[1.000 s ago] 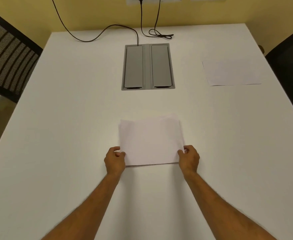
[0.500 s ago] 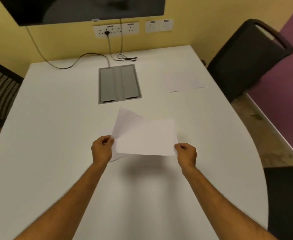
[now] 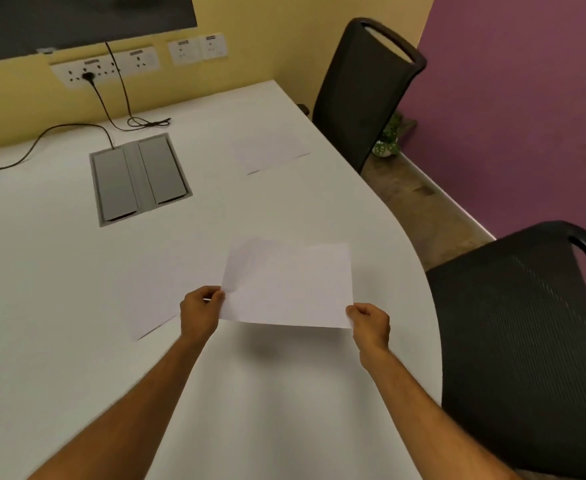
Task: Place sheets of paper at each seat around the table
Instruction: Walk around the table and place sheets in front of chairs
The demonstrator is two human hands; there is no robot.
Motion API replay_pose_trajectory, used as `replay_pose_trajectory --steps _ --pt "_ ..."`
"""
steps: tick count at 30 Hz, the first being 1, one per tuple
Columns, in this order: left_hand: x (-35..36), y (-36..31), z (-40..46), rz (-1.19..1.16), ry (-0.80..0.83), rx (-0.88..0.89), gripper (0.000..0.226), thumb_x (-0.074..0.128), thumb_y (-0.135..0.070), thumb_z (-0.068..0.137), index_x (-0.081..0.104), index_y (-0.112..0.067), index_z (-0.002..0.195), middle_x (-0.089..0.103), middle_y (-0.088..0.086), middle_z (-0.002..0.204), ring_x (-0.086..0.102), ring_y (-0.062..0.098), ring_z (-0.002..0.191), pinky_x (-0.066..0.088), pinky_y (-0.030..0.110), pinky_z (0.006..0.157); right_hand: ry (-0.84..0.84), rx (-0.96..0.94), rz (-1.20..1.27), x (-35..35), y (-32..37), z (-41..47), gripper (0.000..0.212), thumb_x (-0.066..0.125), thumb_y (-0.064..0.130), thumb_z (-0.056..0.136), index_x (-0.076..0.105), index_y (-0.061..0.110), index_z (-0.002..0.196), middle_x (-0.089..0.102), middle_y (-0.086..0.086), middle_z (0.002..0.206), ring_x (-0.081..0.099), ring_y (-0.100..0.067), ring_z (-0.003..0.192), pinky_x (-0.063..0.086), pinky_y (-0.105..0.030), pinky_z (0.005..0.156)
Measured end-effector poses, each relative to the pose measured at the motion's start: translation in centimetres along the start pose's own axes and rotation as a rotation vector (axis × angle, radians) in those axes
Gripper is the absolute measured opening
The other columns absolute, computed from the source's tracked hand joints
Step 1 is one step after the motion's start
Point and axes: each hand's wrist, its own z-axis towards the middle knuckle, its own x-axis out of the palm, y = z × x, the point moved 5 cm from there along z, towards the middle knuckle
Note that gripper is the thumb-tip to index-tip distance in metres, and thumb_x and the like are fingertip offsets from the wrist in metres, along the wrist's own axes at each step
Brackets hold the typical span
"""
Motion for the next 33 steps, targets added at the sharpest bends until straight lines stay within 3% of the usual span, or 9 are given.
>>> replay_pose_trajectory --steps 5,14,19,24,28,33 --pt "3.8 1.7 -0.7 0.116 0.082 0.0 0.016 0.065 -0.013 0.088 0.079 -0.011 0.096 0.075 0.003 0.088 0.069 0.023 0.082 0.049 0.029 0.071 -0.057 0.031 -0.08 -2.0 -4.5 1.9 0.007 0.07 0.005 0.088 0.072 0.011 0.084 0.069 -0.001 0.081 0.065 -0.021 0.08 0.048 -0.026 0.069" --pt "9.4 5.9 -1.7 0.203 0.164 -0.065 0.018 0.064 -0.016 0.091 0.077 -0.008 0.1 0.075 0.006 0.093 0.068 0.025 0.085 0.05 0.031 0.075 -0.125 0.118 -0.153 -4.3 -11.9 3.6 0.006 0.07 0.004 0.088 0.075 0.007 0.088 0.069 -0.002 0.079 0.064 -0.023 0.078 0.05 -0.029 0.074" --pt "11.5 6.4 -2.1 0.224 0.195 -0.092 0.018 0.062 -0.016 0.091 0.077 -0.01 0.098 0.075 0.005 0.091 0.067 0.023 0.083 0.049 0.03 0.074 -0.154 0.111 -0.166 -5.5 -13.2 3.8 0.009 0.07 0.002 0.088 0.071 0.011 0.084 0.067 -0.001 0.076 0.062 -0.021 0.074 0.054 -0.032 0.074" --pt "12.4 7.0 -2.2 0.27 0.178 -0.137 0.018 0.06 -0.016 0.09 0.077 -0.013 0.094 0.073 0.002 0.085 0.066 0.023 0.079 0.047 0.03 0.071 -0.138 0.089 -0.211 -5.7 -13.9 4.1 0.008 0.07 0.001 0.087 0.072 0.007 0.084 0.066 0.002 0.073 0.06 -0.015 0.068 0.044 -0.021 0.059" --pt "12.7 7.4 -2.3 0.273 0.17 -0.148 0.017 0.059 -0.014 0.088 0.076 -0.015 0.091 0.073 0.001 0.082 0.067 0.025 0.079 0.047 0.03 0.069 -0.126 0.07 -0.256 -5.2 -14.1 4.4 0.012 0.07 0.004 0.087 0.069 0.012 0.078 0.066 0.003 0.072 0.061 -0.016 0.068 0.044 -0.022 0.058" --pt "12.8 8.1 -2.1 0.275 0.143 -0.172 0.018 0.059 -0.015 0.088 0.072 -0.018 0.099 0.07 -0.002 0.085 0.065 0.024 0.081 0.048 0.032 0.071 -0.119 0.035 -0.304 -5.0 -14.3 4.8 0.003 0.07 0.007 0.089 0.07 0.009 0.089 0.067 0.0 0.077 0.062 -0.017 0.071 0.043 -0.02 0.055"
